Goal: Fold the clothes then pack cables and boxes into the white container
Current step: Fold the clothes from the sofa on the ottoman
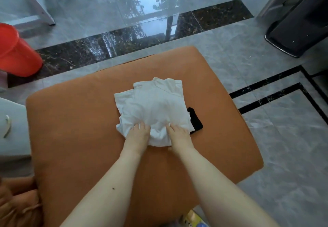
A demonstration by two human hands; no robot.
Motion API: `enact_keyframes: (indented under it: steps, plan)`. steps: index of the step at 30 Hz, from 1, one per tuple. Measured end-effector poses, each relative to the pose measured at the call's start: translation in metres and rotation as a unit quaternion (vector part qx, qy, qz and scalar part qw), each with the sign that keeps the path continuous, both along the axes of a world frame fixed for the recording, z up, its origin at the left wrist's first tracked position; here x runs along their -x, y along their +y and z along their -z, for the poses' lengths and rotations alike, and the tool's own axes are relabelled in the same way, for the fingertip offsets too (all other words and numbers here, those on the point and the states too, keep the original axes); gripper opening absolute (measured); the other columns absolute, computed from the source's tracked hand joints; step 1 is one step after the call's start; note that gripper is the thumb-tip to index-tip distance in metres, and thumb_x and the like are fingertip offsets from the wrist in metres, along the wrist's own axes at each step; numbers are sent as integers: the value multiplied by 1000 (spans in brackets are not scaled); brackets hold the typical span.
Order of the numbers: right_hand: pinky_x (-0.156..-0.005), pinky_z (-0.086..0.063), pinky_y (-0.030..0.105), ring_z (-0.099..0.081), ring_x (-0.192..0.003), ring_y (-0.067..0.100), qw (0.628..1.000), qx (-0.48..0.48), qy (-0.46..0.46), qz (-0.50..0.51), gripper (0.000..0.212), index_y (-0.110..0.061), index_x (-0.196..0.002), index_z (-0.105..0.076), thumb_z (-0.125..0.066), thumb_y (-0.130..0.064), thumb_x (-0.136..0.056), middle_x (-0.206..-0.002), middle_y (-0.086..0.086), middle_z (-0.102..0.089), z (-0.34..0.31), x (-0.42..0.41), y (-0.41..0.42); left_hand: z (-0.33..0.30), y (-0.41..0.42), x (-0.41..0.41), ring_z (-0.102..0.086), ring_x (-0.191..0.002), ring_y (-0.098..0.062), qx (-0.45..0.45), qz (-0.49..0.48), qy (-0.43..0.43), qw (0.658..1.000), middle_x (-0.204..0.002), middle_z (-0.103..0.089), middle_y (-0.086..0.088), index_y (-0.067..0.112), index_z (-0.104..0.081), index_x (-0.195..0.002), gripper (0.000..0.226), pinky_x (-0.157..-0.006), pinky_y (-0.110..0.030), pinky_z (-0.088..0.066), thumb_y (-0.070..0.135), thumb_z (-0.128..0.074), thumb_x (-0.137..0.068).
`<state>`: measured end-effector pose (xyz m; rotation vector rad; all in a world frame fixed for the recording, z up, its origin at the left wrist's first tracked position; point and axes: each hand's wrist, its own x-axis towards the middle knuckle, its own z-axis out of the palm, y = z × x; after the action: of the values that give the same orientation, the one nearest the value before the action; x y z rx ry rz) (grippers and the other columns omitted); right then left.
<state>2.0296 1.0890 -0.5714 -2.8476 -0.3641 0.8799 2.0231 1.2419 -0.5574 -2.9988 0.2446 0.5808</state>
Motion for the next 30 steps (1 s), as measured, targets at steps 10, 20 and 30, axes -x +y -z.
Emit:
enact_keyframes:
  steps: [10,20,30]
  plan:
    - [-112,-22,40,-41,-126,24,992,8,-109,64,59,-13,-142,-31,-50,-2,-86,-135,3,-44,-25,34,25,-45,25,18,-49,-73,-21,379,-161,-42,910,-81,-57,-8,15,-46,-91,17,-58,-29,-32,25,-33,-88]
    - [-86,-52,39,-58,-61,30,885,-47,-442,138,30,-3,-80,-65,-59,16,-59,-66,10,-59,-122,12,15,-110,42,15,-55,-84,-32,426,-286,-250,821,-92,-60,-13,12,-49,-103,17,-67,-31,-35,21,-36,-96]
    - [-79,-30,33,-51,-82,29,971,30,-206,120,24,-19,-67,-38,-37,4,-71,-76,4,-52,-119,23,3,-94,43,29,-57,-79,-33,383,-282,-88,875,-87,-62,-11,17,-48,-97,18,-68,-40,-45,25,-31,-99]
